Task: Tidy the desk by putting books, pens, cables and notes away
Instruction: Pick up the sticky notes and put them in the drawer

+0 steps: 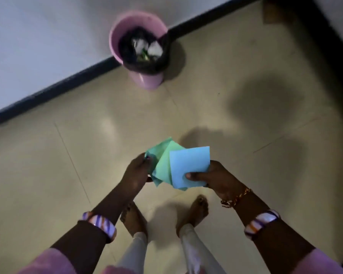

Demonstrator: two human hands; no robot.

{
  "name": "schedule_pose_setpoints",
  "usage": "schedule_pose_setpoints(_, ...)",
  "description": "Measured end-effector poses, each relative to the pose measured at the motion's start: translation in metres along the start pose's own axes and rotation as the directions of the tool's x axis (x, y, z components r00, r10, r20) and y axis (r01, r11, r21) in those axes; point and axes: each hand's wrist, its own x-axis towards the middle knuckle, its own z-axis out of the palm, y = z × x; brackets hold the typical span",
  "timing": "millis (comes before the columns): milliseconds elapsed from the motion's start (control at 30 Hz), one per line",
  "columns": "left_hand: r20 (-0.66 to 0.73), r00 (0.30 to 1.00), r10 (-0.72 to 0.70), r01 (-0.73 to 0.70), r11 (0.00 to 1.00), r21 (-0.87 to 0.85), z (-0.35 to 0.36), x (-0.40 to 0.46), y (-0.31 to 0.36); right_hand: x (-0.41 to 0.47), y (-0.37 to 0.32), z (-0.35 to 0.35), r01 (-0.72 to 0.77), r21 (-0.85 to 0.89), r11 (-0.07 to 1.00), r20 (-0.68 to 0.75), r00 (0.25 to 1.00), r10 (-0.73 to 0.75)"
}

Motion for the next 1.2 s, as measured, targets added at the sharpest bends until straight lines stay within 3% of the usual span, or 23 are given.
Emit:
schedule_pose_setpoints(167, 0.232, 0.931, 0.282, -0.307, 0.948, 0.078, 0.058, -0.116, 0.162, -0.139, -0.131, -0.035, 0.264, 0.005, 0.965, -0.11, 0.959, -0.262)
schedule_pose_setpoints(333, 0.41, 0.738, 0.537, -0.626, 0.771, 0.116, 0.119, -0.181, 0.277, -0.236, -0.222, -0.07, 0.555, -0.078, 0.828, -0.334, 0.768, -0.546)
schedule_pose_setpoints(500, 0.486, 0.62, 0.616, -0.65, 0.75, -0.121, 0.194, -0.21, 0.389, -0.298, -0.296, -0.135, 0.734, -0.127, 0.667, -0.529, 0.519, -0.672)
schedule_pose_setpoints(567, 0.533, 0.573, 0.623, -0.653, 0.74, -0.163, 0.229, -0.217, 0.423, -0.313, -0.319, -0.165, 0.8, -0.066, 0.596, -0.637, 0.425, -0.643)
schedule_pose_setpoints(633, 0.503, 0.572, 0.647, -0.672, 0.722, -0.164, 0.248, -0.217, 0.443, -0.314, -0.335, -0.193, 0.816, -0.024, 0.578, -0.732, 0.38, -0.566)
schedule_pose_setpoints(733, 0.445, 0.623, 0.643, -0.686, 0.722, -0.084, 0.278, -0.178, 0.454, -0.305, -0.341, -0.237, 0.645, -0.198, 0.738, -0.847, 0.267, -0.46)
schedule_pose_setpoints(800, 0.329, 0.731, 0.597, -0.619, 0.784, -0.049, 0.285, -0.137, 0.449, -0.294, -0.324, -0.25, 0.299, -0.41, 0.862, -0.877, 0.128, -0.462)
schedule_pose_setpoints(867, 0.207, 0.887, 0.412, -0.417, 0.908, -0.021, 0.292, -0.085, 0.438, -0.278, -0.308, -0.255, -0.008, -0.509, 0.861, -0.86, -0.036, -0.509)
schedule_pose_setpoints(933, 0.104, 0.982, 0.155, -0.152, 0.988, -0.03, 0.301, -0.04, 0.424, -0.257, -0.294, -0.257, -0.226, -0.534, 0.815, -0.808, -0.148, -0.57)
schedule_pose_setpoints(1000, 0.151, 0.988, -0.024, 0.038, 0.995, -0.095, 0.315, -0.01, 0.412, -0.244, -0.287, -0.26, -0.33, -0.537, 0.776, -0.762, -0.203, -0.615)
schedule_pose_setpoints(1067, 0.341, 0.934, -0.107, 0.175, 0.969, -0.176, 0.335, 0.009, 0.41, -0.24, -0.289, -0.264, -0.388, -0.522, 0.759, -0.74, -0.237, -0.63)
schedule_pose_setpoints(1133, 0.526, 0.844, -0.106, 0.289, 0.916, -0.279, 0.354, 0.018, 0.411, -0.239, -0.289, -0.265, -0.423, -0.511, 0.748, -0.727, -0.252, -0.639)
schedule_pose_setpoints(1200, 0.59, 0.805, -0.058, 0.352, 0.847, -0.397, 0.367, 0.025, 0.41, -0.238, -0.289, -0.265, -0.426, -0.5, 0.754, -0.732, -0.257, -0.631)
